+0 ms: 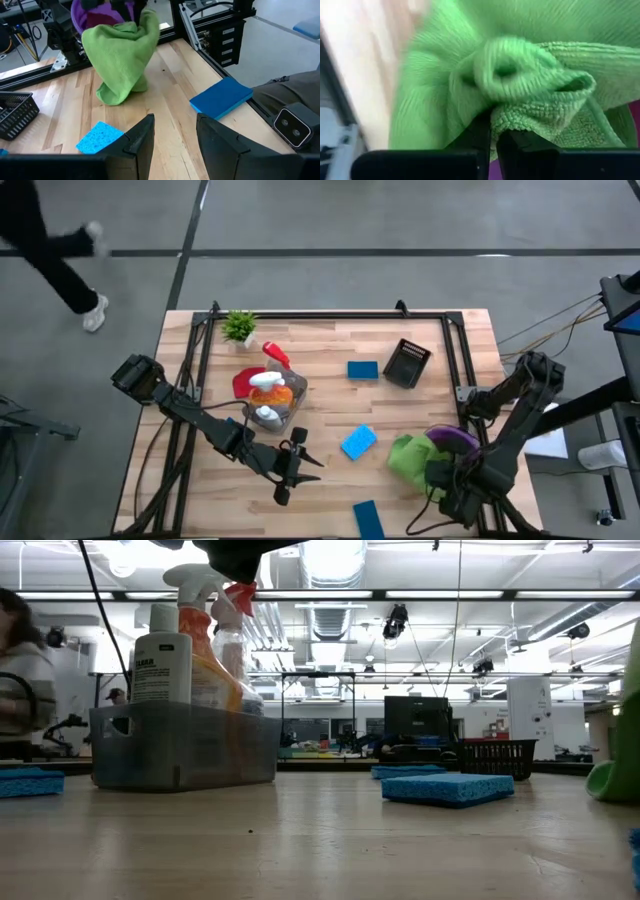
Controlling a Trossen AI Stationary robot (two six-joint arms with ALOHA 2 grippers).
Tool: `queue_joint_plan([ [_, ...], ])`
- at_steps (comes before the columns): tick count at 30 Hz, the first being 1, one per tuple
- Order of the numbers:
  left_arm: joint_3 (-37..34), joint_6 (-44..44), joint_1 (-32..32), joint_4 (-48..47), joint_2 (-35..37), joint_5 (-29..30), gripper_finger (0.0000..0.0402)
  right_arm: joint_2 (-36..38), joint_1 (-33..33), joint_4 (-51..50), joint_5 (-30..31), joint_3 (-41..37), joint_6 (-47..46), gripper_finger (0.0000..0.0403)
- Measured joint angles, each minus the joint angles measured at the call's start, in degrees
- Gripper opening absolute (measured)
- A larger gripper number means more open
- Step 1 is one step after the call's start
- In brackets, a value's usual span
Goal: Pick & Place Kitchen Items
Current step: Put the green microfiber cloth into the purple bucket
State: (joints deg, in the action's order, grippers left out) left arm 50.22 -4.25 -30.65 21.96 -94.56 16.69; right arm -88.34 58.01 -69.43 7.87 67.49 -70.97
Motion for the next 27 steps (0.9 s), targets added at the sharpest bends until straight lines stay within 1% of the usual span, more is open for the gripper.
queue_joint_plan([
  [5, 0.0, 0.0, 0.0, 0.0, 0.0, 0.0, 0.0147, 1.5, 0.0, 0.2, 3.6, 0.6, 0.1, 0.0018],
  [11, 0.0, 0.0, 0.0, 0.0, 0.0, 0.0, 0.0147, 0.4, -0.6, -0.2, 3.8, 0.2, 2.3, 0.0018],
  [21, 0.0, 0.1, 0.0, -0.1, 0.7, 0.0, 0.0147, 0.1, -1.2, -4.3, 4.1, 0.0, 0.6, 0.0019],
  [24, 0.0, 0.2, 0.0, -0.1, 1.1, 0.0, 0.0147, 0.3, -1.4, -7.0, 4.7, 0.1, -0.4, 0.0036],
  [27, 0.0, 0.2, 0.0, -0.3, 1.4, 0.0, 0.0147, 0.3, -1.5, -8.5, 6.2, 0.1, -1.1, 0.0083],
])
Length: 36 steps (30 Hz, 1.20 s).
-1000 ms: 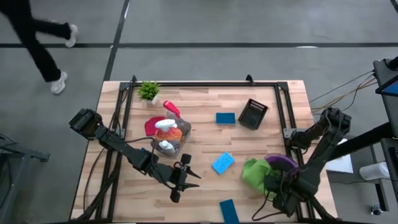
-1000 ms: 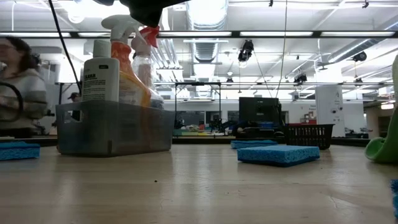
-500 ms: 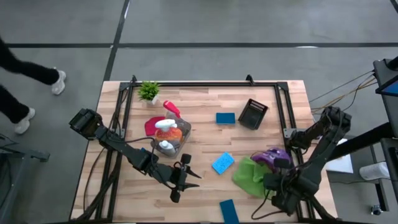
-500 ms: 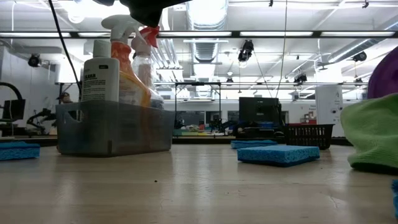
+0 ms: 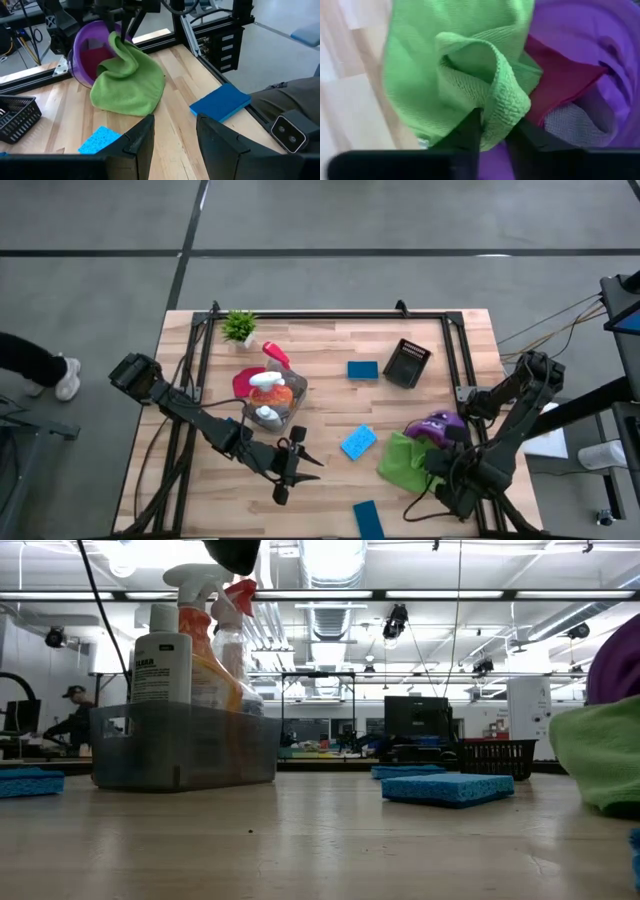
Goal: Pick & Place Kitchen Items
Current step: Put the green microfiber cloth into the purple bucket
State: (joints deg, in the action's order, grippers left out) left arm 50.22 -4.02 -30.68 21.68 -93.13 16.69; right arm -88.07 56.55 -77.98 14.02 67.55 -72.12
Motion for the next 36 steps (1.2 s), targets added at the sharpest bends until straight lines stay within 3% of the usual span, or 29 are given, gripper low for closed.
queue_joint_plan([
  [8, 0.0, 0.6, 0.0, -0.2, 0.1, 0.0, 0.0147, 0.2, -1.9, -2.3, 0.5, 0.0, -0.6, 0.0230],
  [14, 0.0, 1.0, 0.0, -0.4, 0.1, 0.0, 0.0147, 0.2, -2.0, 0.1, 0.1, 0.0, 0.0, 0.0254],
  [22, 0.0, 1.3, 0.0, -0.9, 0.2, 0.0, 0.0147, -2.0, -2.0, 5.6, 0.1, -0.1, 1.4, 0.0215],
  [29, 0.0, 1.3, 0.0, -1.0, 0.2, 0.0, 0.0147, -9.2, -2.8, 2.1, 1.4, -0.3, 1.8, 0.0175],
  [32, 0.0, 1.2, 0.0, -1.0, 0.2, 0.0, 0.0147, -13.0, -2.9, 0.3, 1.3, 0.1, 1.8, 0.0128],
  [36, 0.0, 1.2, 0.0, -1.0, 0.2, 0.0, 0.0147, -16.6, -2.8, -1.4, 1.2, 2.9, 3.9, 0.0034],
])
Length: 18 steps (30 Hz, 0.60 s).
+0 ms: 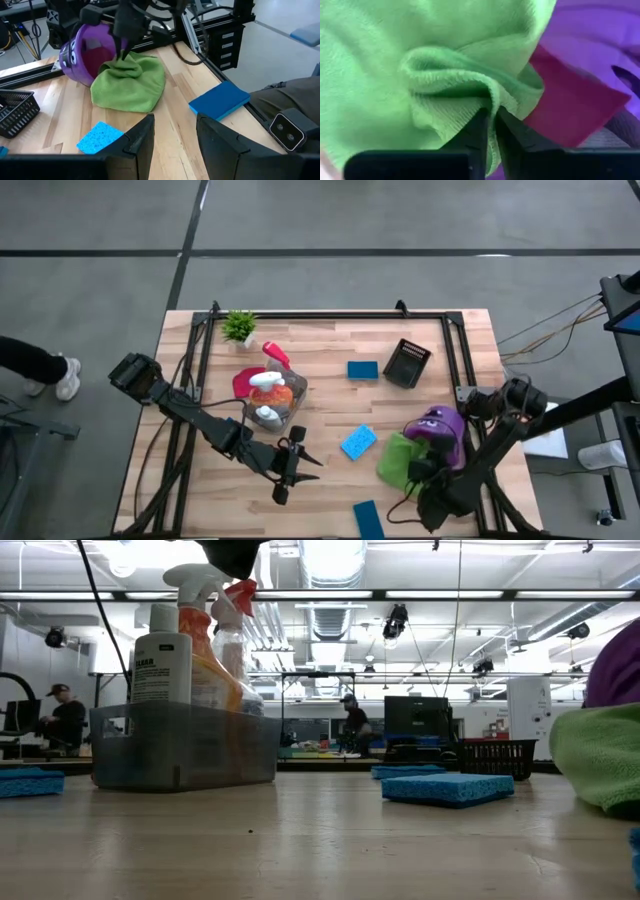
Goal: Pick & Place Kitchen Items
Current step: Put the green microfiber cloth into the purple bucket
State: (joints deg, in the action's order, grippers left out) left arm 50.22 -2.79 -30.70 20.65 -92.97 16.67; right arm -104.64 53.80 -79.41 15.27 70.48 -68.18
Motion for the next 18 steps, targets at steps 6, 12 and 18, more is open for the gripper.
queue_joint_plan([
  [6, 0.0, 0.0, 0.0, 0.0, 0.0, 0.0, 0.0147, -1.5, 1.2, -5.6, 4.4, 8.9, 1.0, 0.0018],
  [12, 0.0, 0.0, 0.0, -0.1, 0.0, 0.0, 0.0147, -1.1, 2.0, -10.5, 9.6, 18.1, 2.1, 0.0018],
  [18, 0.0, -0.2, 0.0, -0.9, 0.0, 0.0, 0.0147, 0.6, 1.9, -10.3, 10.8, 20.2, 3.7, 0.0018],
])
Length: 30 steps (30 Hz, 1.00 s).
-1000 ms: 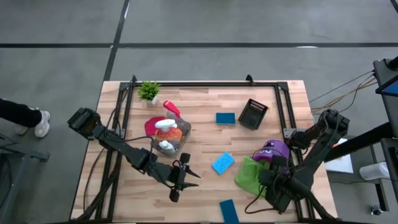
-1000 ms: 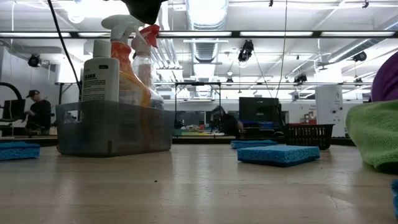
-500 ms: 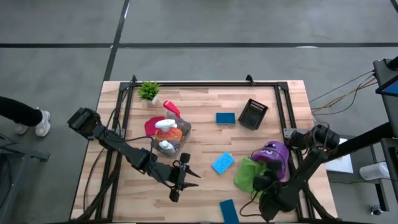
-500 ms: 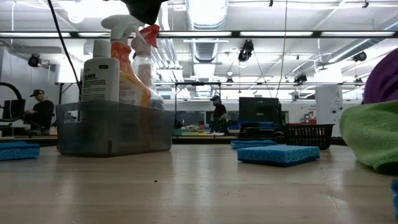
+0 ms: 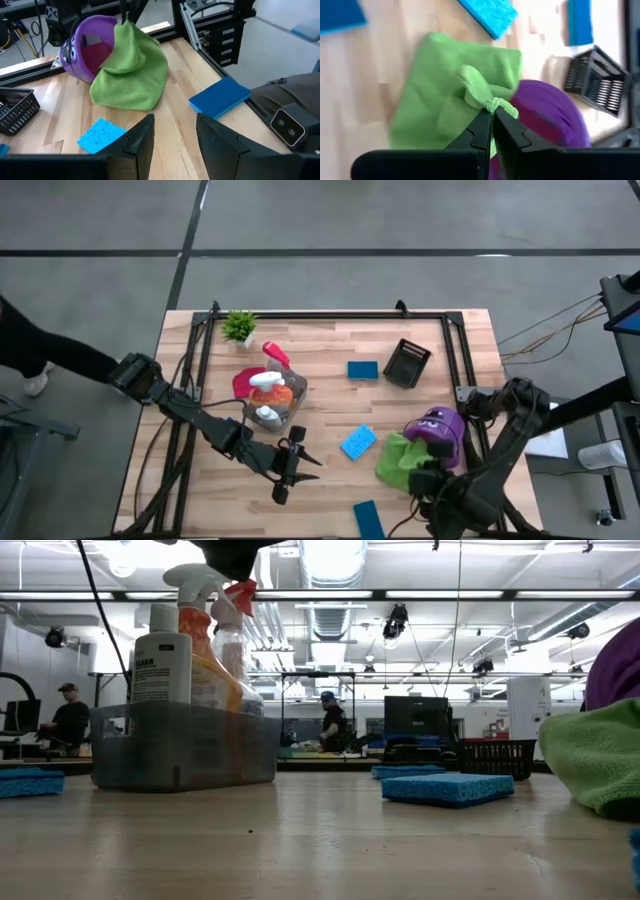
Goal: Pick & Place Kitchen Items
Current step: Put the green microfiber cloth into the purple bucket
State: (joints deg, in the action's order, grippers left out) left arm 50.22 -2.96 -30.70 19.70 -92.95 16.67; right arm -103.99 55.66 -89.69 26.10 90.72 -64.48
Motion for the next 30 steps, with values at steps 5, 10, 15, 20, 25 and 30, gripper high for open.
queue_joint_plan([
  [5, 0.0, 0.0, 0.0, 0.0, 0.0, 0.0, 0.0147, 2.3, 0.4, 7.3, 0.9, 0.0, 3.2, 0.0018],
  [10, 0.0, 0.0, 0.0, 0.0, 0.0, 0.0, 0.0147, 3.7, 0.4, 27.1, 2.3, -1.5, 18.8, 0.0018],
  [15, 0.0, 0.0, 0.0, 0.1, 0.0, 0.0, 0.0147, 3.8, 0.1, 42.1, 5.7, -5.5, 31.5, 0.0018],
  [20, 0.0, 0.0, -0.1, 0.1, 0.0, 0.0, 0.0147, 5.7, 0.0, 56.2, 8.0, -12.4, 39.6, 0.0018],
  [25, 0.0, 0.0, -0.1, 0.1, 0.0, 0.0, 0.0147, 10.3, -0.3, 75.4, 7.1, -24.3, 45.9, 0.0018],
  [30, 0.0, 0.0, -0.1, 0.1, 0.0, 0.0, 0.0147, 16.7, -0.4, 97.3, 6.9, -39.3, 50.8, 0.0018],
])
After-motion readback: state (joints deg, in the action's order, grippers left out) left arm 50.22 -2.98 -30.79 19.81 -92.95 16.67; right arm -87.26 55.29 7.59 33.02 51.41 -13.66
